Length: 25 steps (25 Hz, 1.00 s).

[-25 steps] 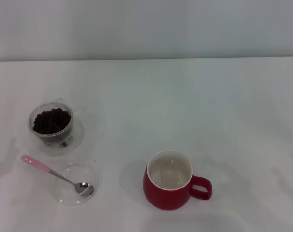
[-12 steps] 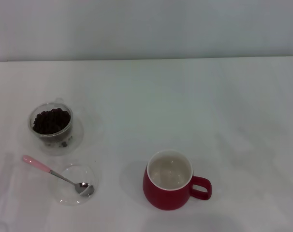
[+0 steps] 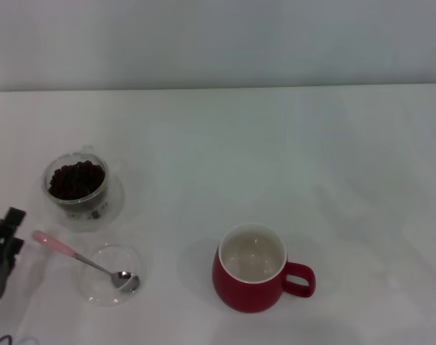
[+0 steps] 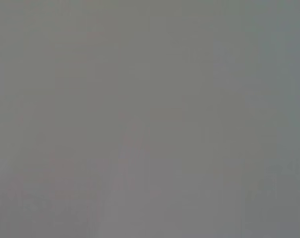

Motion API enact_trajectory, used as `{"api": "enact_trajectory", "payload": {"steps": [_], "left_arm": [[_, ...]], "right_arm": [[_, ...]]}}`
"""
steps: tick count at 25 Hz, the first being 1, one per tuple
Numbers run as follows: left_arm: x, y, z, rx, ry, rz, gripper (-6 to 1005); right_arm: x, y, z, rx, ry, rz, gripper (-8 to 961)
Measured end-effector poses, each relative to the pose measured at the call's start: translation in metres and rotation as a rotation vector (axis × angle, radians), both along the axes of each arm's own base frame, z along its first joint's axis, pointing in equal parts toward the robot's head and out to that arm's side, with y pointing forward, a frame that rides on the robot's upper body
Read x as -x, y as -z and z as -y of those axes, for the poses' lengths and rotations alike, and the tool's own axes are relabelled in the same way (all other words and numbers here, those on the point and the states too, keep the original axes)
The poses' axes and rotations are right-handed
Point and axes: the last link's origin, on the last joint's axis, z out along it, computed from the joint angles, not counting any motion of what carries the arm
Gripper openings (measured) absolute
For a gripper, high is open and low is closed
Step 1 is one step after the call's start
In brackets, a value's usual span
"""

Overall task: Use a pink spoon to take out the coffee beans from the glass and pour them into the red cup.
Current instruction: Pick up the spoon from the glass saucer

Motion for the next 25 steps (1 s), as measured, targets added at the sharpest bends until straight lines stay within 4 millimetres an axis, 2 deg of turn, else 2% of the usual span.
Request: {"api": "enact_trajectory", "payload": {"steps": [8,25], "left_arm": [[0.000,0.008,-0.004,0.065,0.004,-0.021,862],[-0.007,0.015,-0.018,0.153,0.085,-0.101,838]], "right_arm": [[-0.003,0.002,0.018,-0.015,0.009,-0.002,677],[-0.006,0.011,0.035,-0.015,0.041,-0.027,675]]}}
